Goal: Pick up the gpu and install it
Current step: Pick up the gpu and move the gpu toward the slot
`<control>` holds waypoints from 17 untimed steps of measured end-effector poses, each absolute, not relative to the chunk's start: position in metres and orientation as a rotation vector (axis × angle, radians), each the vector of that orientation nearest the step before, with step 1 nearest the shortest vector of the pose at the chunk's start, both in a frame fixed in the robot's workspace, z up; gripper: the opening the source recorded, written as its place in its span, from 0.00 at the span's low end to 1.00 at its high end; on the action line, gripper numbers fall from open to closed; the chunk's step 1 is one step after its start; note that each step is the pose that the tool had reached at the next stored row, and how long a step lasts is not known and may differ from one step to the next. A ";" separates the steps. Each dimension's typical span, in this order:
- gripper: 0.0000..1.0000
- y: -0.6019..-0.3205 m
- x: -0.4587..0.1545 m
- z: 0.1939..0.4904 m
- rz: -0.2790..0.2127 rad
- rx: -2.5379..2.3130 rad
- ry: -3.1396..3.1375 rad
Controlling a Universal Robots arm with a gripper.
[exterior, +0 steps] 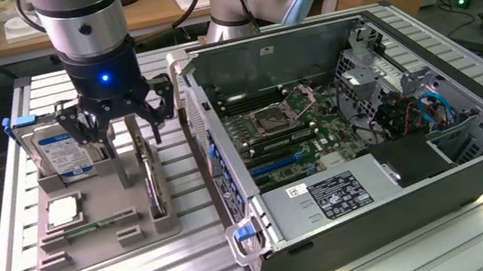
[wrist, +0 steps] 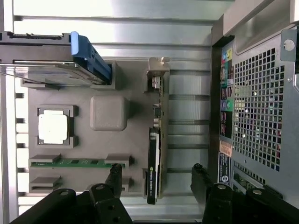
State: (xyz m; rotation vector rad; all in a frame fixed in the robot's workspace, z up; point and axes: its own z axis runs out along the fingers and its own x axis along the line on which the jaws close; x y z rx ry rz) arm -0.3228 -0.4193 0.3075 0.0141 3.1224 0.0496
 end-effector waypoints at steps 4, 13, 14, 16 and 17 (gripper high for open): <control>0.71 -0.419 -0.323 0.302 0.050 0.014 3.122; 0.71 -0.420 -0.323 0.289 0.050 0.014 3.122; 0.71 -0.420 -0.323 0.288 0.050 0.014 3.122; 0.71 -0.420 -0.323 0.285 0.050 0.014 3.122; 0.71 -0.420 -0.323 0.284 0.050 0.014 3.122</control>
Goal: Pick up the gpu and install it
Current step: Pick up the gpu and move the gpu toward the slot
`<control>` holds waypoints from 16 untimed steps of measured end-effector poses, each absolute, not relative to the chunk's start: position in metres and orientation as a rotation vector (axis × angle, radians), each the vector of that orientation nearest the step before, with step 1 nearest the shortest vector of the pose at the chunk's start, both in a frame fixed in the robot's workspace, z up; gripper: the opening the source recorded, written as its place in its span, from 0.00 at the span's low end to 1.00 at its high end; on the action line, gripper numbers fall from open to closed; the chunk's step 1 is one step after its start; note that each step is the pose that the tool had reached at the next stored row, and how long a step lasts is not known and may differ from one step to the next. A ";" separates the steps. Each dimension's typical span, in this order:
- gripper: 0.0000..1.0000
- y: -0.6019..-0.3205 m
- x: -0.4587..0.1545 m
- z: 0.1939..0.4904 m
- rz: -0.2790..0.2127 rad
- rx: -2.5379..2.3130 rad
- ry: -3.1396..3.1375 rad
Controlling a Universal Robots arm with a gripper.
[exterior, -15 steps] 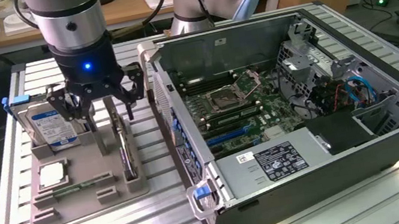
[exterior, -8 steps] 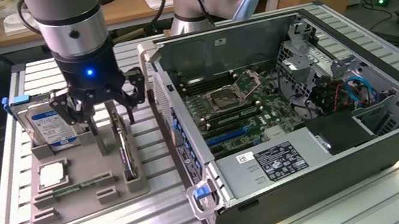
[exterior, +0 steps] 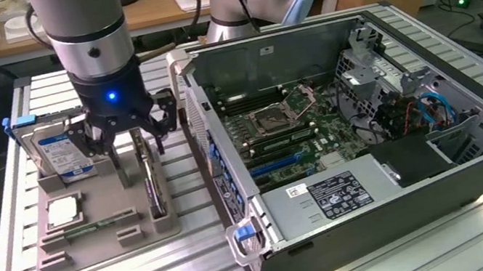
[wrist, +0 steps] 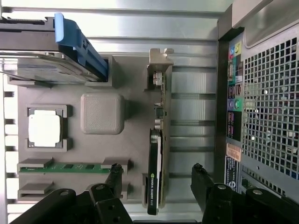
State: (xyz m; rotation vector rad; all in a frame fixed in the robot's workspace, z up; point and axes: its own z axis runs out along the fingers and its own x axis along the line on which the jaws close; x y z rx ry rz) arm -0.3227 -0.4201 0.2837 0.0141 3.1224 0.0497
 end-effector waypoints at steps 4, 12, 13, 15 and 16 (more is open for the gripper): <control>0.71 -0.420 -0.323 0.279 0.050 0.014 3.123; 0.71 -0.421 -0.323 0.269 0.050 0.014 3.122; 0.71 -0.421 -0.323 0.268 0.051 0.014 3.122; 0.71 -0.422 -0.323 0.266 0.051 0.014 3.122; 0.71 -0.422 -0.323 0.265 0.051 0.014 3.122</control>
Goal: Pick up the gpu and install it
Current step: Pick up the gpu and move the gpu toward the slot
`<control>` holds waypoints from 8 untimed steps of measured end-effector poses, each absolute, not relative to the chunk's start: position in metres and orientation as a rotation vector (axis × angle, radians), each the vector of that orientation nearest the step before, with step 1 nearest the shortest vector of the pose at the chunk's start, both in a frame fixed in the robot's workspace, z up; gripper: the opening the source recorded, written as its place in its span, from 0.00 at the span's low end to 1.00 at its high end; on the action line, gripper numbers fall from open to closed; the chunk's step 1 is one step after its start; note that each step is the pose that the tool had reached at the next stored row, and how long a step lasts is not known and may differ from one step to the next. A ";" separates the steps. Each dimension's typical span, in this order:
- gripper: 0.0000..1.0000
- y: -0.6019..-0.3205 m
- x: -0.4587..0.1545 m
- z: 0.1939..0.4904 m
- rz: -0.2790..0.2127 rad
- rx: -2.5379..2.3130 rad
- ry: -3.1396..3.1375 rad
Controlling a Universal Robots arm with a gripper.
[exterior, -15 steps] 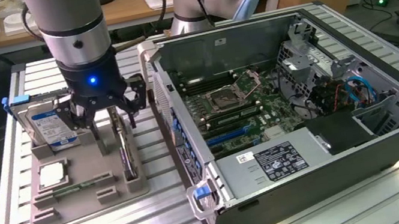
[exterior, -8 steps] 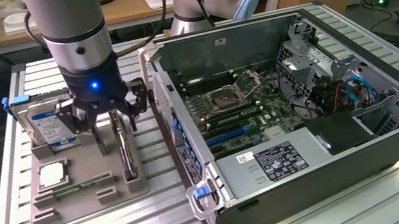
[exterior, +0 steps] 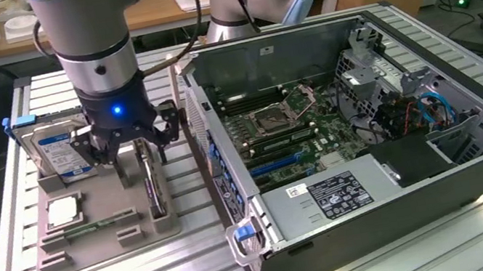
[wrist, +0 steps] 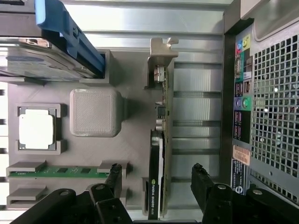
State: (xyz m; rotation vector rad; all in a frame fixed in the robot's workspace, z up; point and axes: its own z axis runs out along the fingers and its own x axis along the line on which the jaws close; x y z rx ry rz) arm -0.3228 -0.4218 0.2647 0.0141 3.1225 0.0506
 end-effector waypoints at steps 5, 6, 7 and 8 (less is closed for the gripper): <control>0.71 -0.423 -0.323 0.259 0.050 0.014 3.122; 0.71 -0.423 -0.323 0.258 0.050 0.014 3.122; 0.71 -0.423 -0.323 0.257 0.050 0.014 3.123; 0.71 -0.423 -0.323 0.256 0.051 0.014 3.122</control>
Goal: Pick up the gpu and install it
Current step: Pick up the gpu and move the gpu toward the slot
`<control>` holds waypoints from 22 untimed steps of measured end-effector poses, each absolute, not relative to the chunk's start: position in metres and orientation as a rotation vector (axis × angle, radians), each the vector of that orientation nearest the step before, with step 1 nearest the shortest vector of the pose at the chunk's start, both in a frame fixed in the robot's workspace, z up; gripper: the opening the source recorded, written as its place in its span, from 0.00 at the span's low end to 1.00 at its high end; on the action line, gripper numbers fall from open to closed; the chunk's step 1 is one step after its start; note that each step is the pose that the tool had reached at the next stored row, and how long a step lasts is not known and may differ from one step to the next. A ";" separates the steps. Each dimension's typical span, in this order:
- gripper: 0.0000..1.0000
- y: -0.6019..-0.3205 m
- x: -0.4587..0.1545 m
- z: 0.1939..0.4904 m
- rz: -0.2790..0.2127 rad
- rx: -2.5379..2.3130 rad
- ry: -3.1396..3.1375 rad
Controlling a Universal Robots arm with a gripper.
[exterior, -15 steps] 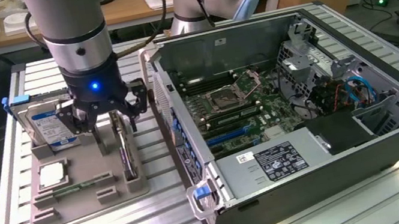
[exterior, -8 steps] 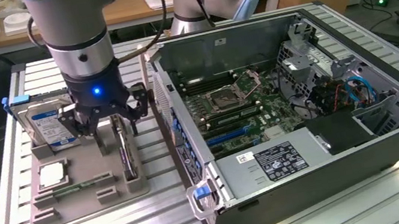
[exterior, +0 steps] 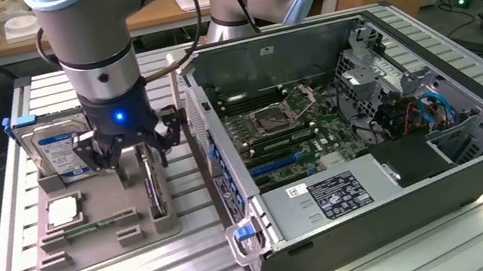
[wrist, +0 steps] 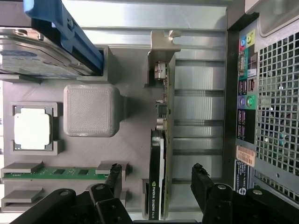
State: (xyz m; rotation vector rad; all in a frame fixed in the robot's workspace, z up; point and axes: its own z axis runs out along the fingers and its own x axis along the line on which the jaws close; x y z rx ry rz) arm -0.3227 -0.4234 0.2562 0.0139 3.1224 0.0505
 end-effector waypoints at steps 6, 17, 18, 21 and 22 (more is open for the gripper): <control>0.71 -0.424 -0.323 0.250 0.051 0.014 3.122; 0.71 -0.424 -0.323 0.237 0.051 0.014 3.122; 0.71 -0.424 -0.323 0.236 0.051 0.014 3.122; 0.71 -0.424 -0.323 0.233 0.051 0.014 3.122; 0.71 -0.424 -0.323 0.232 0.051 0.014 3.122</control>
